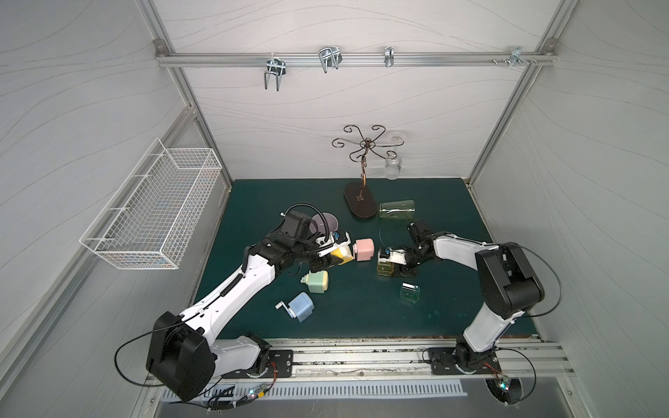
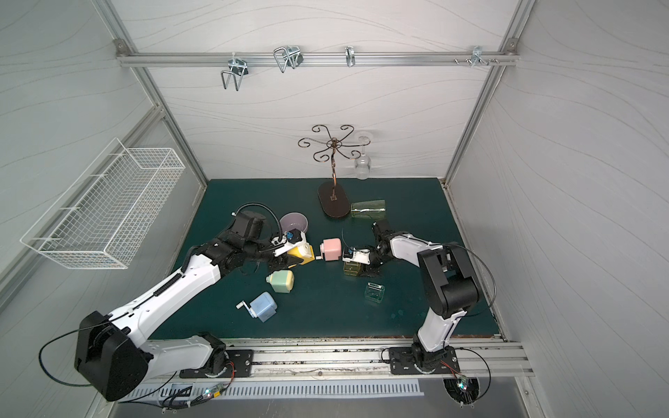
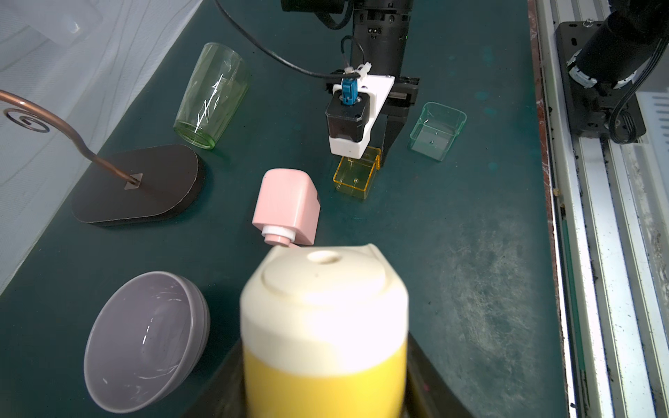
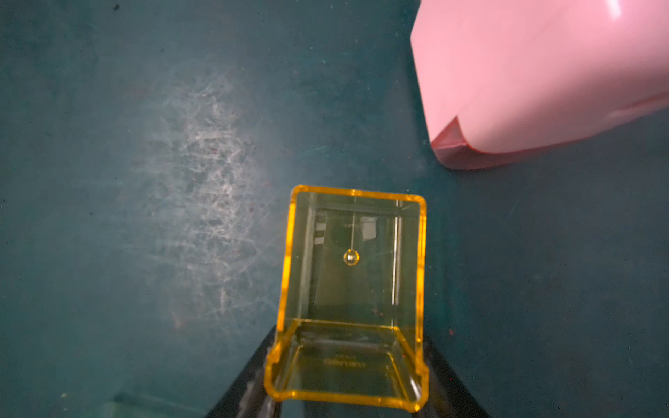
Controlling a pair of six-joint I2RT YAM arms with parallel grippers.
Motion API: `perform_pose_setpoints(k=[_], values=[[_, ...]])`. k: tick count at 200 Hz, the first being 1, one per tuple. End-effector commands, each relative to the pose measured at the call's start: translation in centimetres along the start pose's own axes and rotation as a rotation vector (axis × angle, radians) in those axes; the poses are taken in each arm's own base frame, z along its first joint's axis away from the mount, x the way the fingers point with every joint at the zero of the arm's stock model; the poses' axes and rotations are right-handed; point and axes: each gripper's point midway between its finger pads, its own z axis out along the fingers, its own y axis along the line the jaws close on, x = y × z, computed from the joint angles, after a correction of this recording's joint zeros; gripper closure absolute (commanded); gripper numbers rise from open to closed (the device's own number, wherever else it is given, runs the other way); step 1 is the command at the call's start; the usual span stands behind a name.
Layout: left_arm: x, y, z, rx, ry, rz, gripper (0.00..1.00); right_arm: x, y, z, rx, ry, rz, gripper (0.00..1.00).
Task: Put the tray back into the pencil sharpener
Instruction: Pick up the container from the center of the board, then place the container at the center of the board.
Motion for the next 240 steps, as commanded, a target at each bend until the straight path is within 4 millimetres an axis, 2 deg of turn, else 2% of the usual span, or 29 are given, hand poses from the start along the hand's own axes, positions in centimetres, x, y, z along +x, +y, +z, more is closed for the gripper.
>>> perform_pose_setpoints(k=[1, 39, 69, 110, 170, 240], values=[[-0.6, -0.7, -0.2, 0.01, -0.014, 0.091, 0.83, -1.1, 0.5, -1.5, 0.021, -0.039, -0.03, 0.55], [0.1, -3.0, 1.8, 0.086, -0.003, 0.172, 0.86, -1.3, 1.3, -3.2, 0.039, -0.01, -0.072, 0.55], [-0.7, -2.9, 3.0, 0.084, -0.046, 0.205, 0.87, -2.2, 2.0, -4.5, 0.053, -0.012, -0.1, 0.55], [-1.4, -3.3, 5.1, 0.107, -0.046, 0.265, 0.87, -4.5, 3.5, -6.1, 0.049, -0.03, -0.147, 0.55], [-1.6, -3.7, 7.3, 0.143, 0.007, 0.233, 0.87, -7.2, 4.3, -6.5, 0.041, -0.061, -0.204, 0.56], [-1.5, -2.8, 8.7, 0.098, 0.059, 0.164, 0.87, -8.5, 5.3, -6.4, 0.019, -0.079, -0.226, 0.56]])
